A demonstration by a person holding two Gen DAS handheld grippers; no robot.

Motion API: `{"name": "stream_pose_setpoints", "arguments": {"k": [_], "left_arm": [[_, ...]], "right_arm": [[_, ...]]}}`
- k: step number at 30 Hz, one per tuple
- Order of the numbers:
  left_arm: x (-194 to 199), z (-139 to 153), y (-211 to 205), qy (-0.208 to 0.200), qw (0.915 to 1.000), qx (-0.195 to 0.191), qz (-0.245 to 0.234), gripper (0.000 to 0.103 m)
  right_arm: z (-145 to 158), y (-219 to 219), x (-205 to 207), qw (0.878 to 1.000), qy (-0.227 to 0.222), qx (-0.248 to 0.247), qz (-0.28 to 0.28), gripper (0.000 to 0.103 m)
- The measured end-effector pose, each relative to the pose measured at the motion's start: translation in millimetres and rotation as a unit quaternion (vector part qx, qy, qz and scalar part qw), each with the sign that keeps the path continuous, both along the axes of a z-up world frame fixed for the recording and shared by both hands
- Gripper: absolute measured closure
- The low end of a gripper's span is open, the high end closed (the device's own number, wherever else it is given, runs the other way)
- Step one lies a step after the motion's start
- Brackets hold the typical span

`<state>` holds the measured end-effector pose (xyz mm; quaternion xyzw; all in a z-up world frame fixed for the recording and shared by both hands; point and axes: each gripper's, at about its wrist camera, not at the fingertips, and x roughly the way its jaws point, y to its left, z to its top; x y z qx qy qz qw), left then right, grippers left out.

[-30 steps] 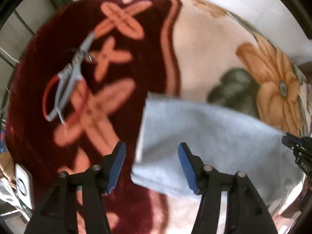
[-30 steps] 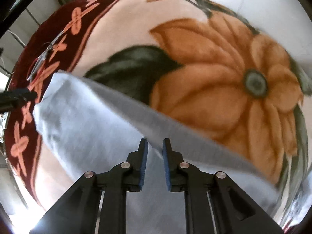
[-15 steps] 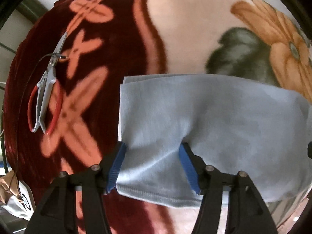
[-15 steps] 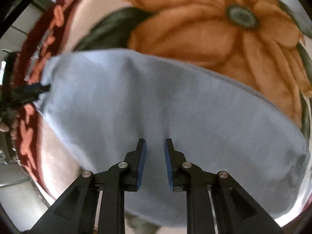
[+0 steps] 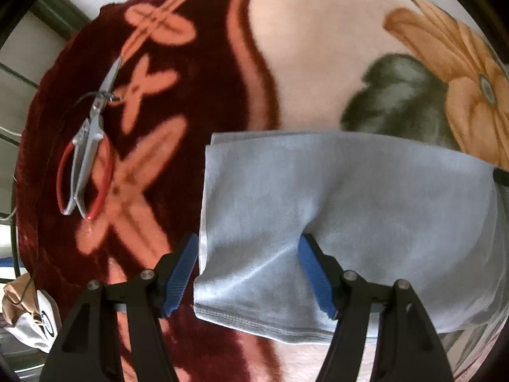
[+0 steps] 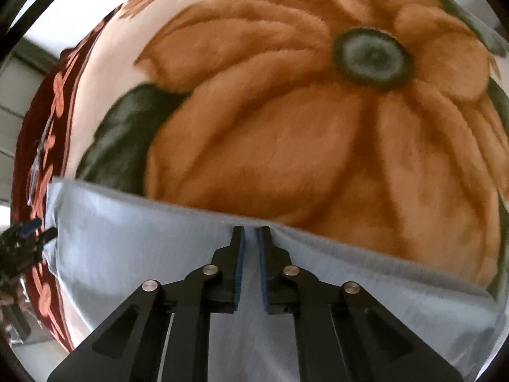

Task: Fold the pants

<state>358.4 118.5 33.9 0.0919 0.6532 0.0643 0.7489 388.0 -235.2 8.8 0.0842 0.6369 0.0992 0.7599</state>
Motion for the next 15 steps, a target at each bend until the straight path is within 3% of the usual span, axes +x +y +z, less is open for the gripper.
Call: {"name": "stream_pose_setpoints", "arguments": {"k": [3,7,11,15], "left_arm": [[-5.4,15.0,-10.0,-0.008,0.9999,-0.011,-0.004,0.033],[-16.6,28.2,-28.4,-0.01,0.9982,-0.059,0.002,0.033],[-25.4,21.0,-64.9,0.002,0.9942,-0.108,-0.002,0.033],[-25.6,3.3,-97.0,0.014,0.9943,-0.101,-0.031,0.033]], "right_arm": [[24.6,-10.8,-20.0,0.999,-0.028,0.008,-0.019,0.091],[39.3,-23.2,-65.6,0.999,-0.022,0.037,-0.031,0.09],[15.7,-42.8,-97.4,1.0,0.013,-0.004,-0.026,0.089],[0.4,-61.9,-88.1,0.998,-0.005,0.012,-0.055,0.097]]}}
